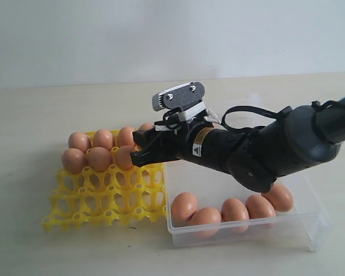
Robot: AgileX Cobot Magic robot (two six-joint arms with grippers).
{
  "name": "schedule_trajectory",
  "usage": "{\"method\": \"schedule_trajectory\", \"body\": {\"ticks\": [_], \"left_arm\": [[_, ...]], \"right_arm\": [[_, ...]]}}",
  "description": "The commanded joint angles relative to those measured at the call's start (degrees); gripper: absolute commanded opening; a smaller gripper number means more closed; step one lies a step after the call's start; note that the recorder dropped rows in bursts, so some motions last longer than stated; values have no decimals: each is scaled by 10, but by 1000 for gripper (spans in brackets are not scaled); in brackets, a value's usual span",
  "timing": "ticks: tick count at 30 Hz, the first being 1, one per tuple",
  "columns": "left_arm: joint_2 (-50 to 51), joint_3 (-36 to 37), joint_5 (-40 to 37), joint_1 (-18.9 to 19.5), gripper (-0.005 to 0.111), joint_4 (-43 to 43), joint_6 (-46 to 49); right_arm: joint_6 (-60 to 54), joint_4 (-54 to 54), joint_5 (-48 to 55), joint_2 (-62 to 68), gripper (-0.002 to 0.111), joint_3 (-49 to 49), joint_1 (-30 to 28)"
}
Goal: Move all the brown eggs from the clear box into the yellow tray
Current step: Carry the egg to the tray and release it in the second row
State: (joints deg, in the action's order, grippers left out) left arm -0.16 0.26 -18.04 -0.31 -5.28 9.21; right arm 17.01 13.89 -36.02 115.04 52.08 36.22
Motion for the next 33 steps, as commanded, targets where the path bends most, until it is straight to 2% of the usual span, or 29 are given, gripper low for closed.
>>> {"method": "schedule_trajectory", "body": {"ticks": [1,8,16,18,20,21,23,24,28,29,31,33], "left_arm": [[2,-3,2,-3,0,-3,-2],[2,-3,2,-3,0,-3,-2],[2,-3,2,-3,0,-3,-2],[2,-3,2,-3,0,-3,-2],[2,-3,2,-3,0,-3,-2],[2,-3,2,-3,0,-3,-2],[2,-3,2,-3,0,-3,-2],[2,-3,2,-3,0,-3,-2],[2,-3,2,-3,0,-3,-2],[2,-3,2,-3,0,-3,-2],[2,-3,2,-3,0,-3,-2],[2,-3,2,-3,0,-3,-2]], "right_arm": [[1,4,-6,13,0,6,1],[-26,4,-8,33,1,26,1],[-56,-1,8,38,19,36,1],[-56,-4,18,38,24,36,1],[-61,-4,17,37,37,36,1],[-68,-4,15,34,49,36,1],[-72,-4,19,27,61,36,1],[-76,-4,21,24,62,36,1],[-80,-4,49,-17,61,36,1],[-80,-4,81,-41,58,36,1],[-107,-2,184,-116,39,36,0],[-129,-2,329,-193,14,40,-9]]}}
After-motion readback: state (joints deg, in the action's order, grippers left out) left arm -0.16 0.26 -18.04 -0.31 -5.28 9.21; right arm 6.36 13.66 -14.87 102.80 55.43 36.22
